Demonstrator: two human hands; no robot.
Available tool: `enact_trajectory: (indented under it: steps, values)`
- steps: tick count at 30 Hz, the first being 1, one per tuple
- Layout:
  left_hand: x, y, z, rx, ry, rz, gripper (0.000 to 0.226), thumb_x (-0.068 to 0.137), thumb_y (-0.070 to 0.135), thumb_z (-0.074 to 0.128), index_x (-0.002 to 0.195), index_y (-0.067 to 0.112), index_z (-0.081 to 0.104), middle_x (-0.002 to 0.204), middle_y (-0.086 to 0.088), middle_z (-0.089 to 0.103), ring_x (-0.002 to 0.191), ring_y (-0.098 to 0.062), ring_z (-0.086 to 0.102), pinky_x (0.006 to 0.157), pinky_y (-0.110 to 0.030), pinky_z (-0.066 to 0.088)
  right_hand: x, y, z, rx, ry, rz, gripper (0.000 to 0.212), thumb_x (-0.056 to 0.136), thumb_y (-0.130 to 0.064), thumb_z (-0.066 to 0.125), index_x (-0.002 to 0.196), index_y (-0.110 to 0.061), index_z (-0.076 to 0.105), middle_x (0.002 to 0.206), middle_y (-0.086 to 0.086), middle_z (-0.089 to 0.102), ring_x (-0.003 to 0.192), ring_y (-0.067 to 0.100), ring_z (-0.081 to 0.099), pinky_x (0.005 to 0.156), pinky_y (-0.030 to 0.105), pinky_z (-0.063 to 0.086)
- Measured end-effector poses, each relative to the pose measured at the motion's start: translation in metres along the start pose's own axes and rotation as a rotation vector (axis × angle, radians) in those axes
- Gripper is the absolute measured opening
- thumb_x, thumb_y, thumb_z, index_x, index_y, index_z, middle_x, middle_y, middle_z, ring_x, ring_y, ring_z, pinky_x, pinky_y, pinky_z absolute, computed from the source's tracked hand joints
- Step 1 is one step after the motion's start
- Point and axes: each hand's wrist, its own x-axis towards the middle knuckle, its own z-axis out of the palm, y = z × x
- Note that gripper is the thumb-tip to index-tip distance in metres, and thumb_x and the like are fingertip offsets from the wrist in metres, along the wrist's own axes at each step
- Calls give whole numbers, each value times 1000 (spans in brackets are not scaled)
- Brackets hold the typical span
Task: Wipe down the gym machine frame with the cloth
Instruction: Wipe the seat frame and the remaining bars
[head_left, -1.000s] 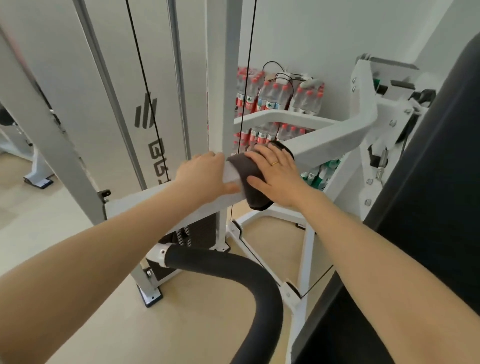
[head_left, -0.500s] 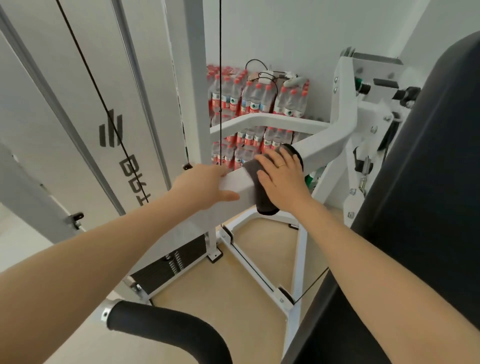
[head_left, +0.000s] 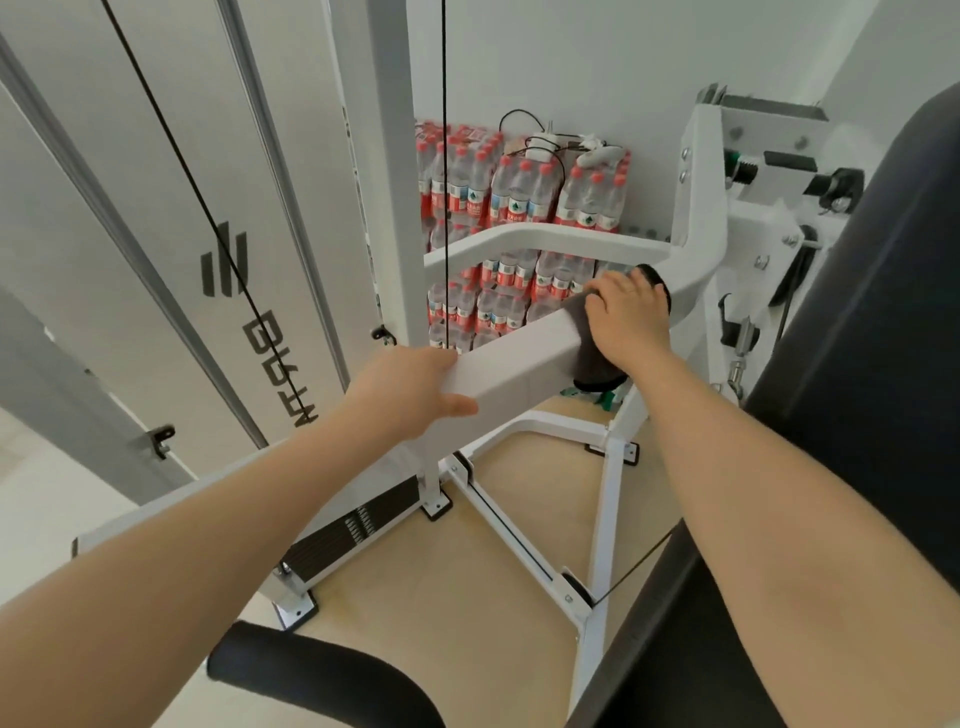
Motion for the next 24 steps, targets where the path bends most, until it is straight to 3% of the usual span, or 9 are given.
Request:
enact_trajectory:
  steps: [2,4,8,10,13,17,21,24]
  values:
    - [1,-3,2,-61,8,-13,61,78,56,59,128,24,48,108,-3,61,77,-15,49,47,-20,33,-15,-13,4,8,9,-48,37,98,-29,30,127,-21,52,146,0,38,141,23,17,114,42,2]
    - [2,-6,3,-115,22,-27,64,76,57,62,131,28,46,111,-2,61,76,-14,48,48,-21,33,-41,-35,12,29,45,-210,39,96,-34,30,125,-22,54,140,0,46,138,22,24,113,40,4]
    - [4,-6,5,-92,41,-18,67,75,58,62,133,29,44,116,-2,60,78,-12,46,59,-23,36,-74,-64,20,54,97,-430,47,90,-38,28,122,-20,58,127,1,58,127,24,41,109,40,16]
    - [5,-8,6,-90,54,-10,67,75,59,61,132,31,44,113,-1,60,78,-14,47,59,-26,37,-59,-54,14,25,74,-427,47,90,-39,28,119,-21,59,123,1,59,123,23,44,108,39,20]
    - [6,-9,5,-156,45,-35,65,71,59,65,128,31,47,107,2,59,69,-11,50,50,-23,35,-21,-24,7,-12,121,-232,43,93,-35,28,110,-18,64,121,3,61,120,23,45,107,37,24]
    - [5,-7,3,-175,56,-62,64,68,58,69,117,25,46,96,4,56,61,-10,53,50,-26,42,-7,-18,9,-96,11,-71,40,99,-32,27,123,-20,56,141,3,46,138,25,25,114,40,12]
    - [-4,-7,5,-199,76,-47,68,70,55,69,118,17,39,111,-6,58,82,-24,57,71,-39,52,-45,-55,15,-82,44,-234,37,99,-31,27,116,-19,58,133,4,52,132,23,33,112,40,13]
    - [-20,-19,-2,-199,114,-5,72,71,51,70,125,16,39,117,-6,57,93,-23,56,79,-36,49,-85,-91,22,-48,43,-390,36,98,-32,30,122,-20,54,133,2,52,133,22,32,112,38,10]
